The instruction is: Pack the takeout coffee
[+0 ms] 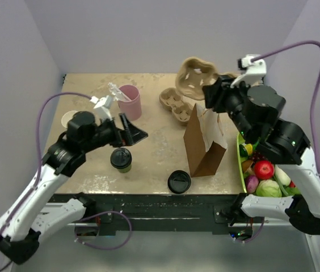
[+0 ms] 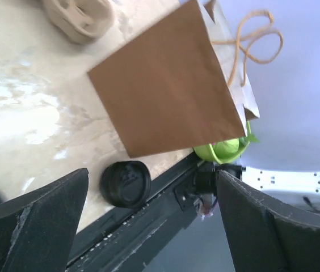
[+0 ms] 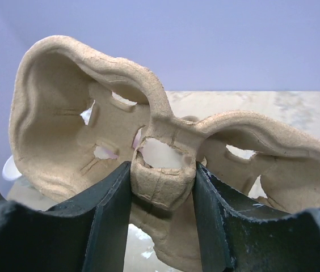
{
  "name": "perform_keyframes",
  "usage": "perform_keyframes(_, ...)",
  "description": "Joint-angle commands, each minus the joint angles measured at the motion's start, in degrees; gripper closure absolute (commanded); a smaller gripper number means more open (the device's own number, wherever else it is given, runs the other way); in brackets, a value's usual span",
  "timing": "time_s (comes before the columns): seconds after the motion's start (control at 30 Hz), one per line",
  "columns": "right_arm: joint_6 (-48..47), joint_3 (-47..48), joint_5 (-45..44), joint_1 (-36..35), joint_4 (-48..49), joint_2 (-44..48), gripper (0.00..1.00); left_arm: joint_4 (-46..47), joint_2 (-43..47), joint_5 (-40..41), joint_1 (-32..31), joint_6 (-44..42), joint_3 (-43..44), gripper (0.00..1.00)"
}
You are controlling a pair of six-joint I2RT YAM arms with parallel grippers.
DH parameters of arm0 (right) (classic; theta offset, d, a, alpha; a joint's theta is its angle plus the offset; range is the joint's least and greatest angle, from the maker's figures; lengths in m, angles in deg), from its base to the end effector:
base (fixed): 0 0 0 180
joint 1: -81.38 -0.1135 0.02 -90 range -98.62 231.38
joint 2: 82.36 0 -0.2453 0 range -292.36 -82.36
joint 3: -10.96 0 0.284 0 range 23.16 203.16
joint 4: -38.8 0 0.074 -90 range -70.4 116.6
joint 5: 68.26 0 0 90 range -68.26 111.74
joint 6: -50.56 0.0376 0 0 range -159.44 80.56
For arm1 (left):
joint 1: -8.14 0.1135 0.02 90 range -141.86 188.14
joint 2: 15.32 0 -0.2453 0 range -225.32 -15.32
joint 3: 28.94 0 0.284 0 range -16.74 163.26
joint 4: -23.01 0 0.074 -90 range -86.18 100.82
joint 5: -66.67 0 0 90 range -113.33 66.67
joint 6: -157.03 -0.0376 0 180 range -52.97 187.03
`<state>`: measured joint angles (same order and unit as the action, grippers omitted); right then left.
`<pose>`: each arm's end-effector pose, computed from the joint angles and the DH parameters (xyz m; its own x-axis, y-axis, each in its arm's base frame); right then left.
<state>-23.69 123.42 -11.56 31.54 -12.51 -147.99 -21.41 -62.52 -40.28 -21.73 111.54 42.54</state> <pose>0.1565 0.1534 0.5358 -0.1261 0.2024 -0.9712 -0.2614 0.9376 0.2293 0.1814 -0.1168 0.3724 -0.7133 -0.3636 -0.5992 0.2997 0.6145 -0.7298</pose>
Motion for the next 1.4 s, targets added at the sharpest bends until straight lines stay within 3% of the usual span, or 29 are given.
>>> perform_keyframes(0.0,7.10,1.16,-14.76,0.10,-5.70,1.73,0.55,10.53,-12.10,12.83,-16.14,-1.77,10.38,0.03)
perform_keyframes(0.03,8.50,1.42,-17.39,0.10,-6.32,2.08,0.54,8.95,-15.08,17.52,-24.54,-3.01,16.85,0.03)
perform_keyframes(0.1,9.03,1.68,-18.64,0.10,-7.03,3.04,0.54,3.77,-24.05,28.49,-31.44,-5.39,23.47,0.04)
perform_keyframes(0.17,9.65,0.37,-19.26,0.10,-6.51,4.88,0.54,2.52,-30.63,30.83,-32.53,-5.05,29.54,0.04)
perform_keyframes(0.4,10.80,-6.13,-15.22,0.10,-0.62,10.86,0.54,2.34,-40.68,38.82,-33.59,-3.64,35.28,0.09)
perform_keyframes(0.63,9.92,-7.19,-9.34,0.10,1.67,13.24,0.53,2.17,-47.19,38.74,-33.59,-4.26,38.88,0.16)
perform_keyframes(0.83,8.16,-9.56,2.26,0.10,5.09,15.87,0.53,-1.87,-52.29,43.93,-33.50,-3.38,41.43,0.36)
perform_keyframes(1.03,9.13,-12.73,11.13,0.10,6.50,16.14,0.53,-2.41,-51.25,44.55,-30.87,-4.08,39.60,0.74)
perform_keyframes(1.23,8.25,-16.24,17.03,0.10,11.68,16.67,0.54,4.00,-45.45,41.74,-27.61,-12.93,34.85,1.00)
perform_keyframes(1.37,7.81,-17.12,21.24,0.10,14.06,16.49,0.54,6.39,-42.10,42.26,-27.61,-20.50,34.41,1.00)
